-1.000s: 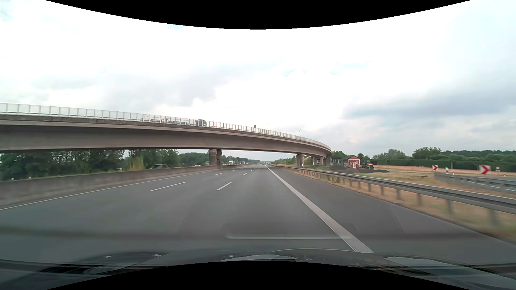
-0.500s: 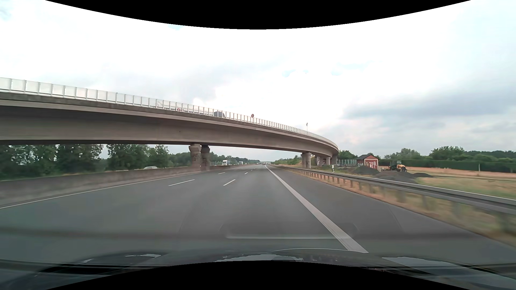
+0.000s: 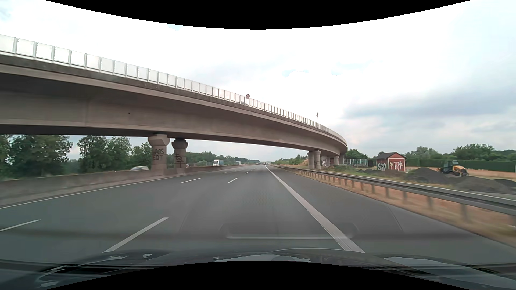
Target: Follow the waypoints while adhering to traffic rules and regulations
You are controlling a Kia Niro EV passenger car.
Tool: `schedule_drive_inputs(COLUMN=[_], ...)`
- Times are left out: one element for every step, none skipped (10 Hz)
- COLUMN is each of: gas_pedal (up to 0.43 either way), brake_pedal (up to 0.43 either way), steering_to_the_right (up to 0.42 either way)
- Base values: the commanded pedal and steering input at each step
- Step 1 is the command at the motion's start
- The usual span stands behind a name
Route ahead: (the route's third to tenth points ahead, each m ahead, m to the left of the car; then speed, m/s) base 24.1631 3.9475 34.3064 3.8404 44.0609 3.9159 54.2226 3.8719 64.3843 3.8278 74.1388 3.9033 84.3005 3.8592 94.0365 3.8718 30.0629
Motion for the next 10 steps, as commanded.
schedule_drive_inputs(gas_pedal=[0.248,0.248,0.248,0.248,0.248,0.248,0.248,0.248,0.248,0.248], brake_pedal=[0.000,0.000,0.000,0.000,0.000,0.000,0.000,0.000,0.000,0.000], steering_to_the_right=[-0.003,-0.003,-0.003,-0.003,-0.003,-0.003,-0.003,-0.003,-0.003,-0.003])
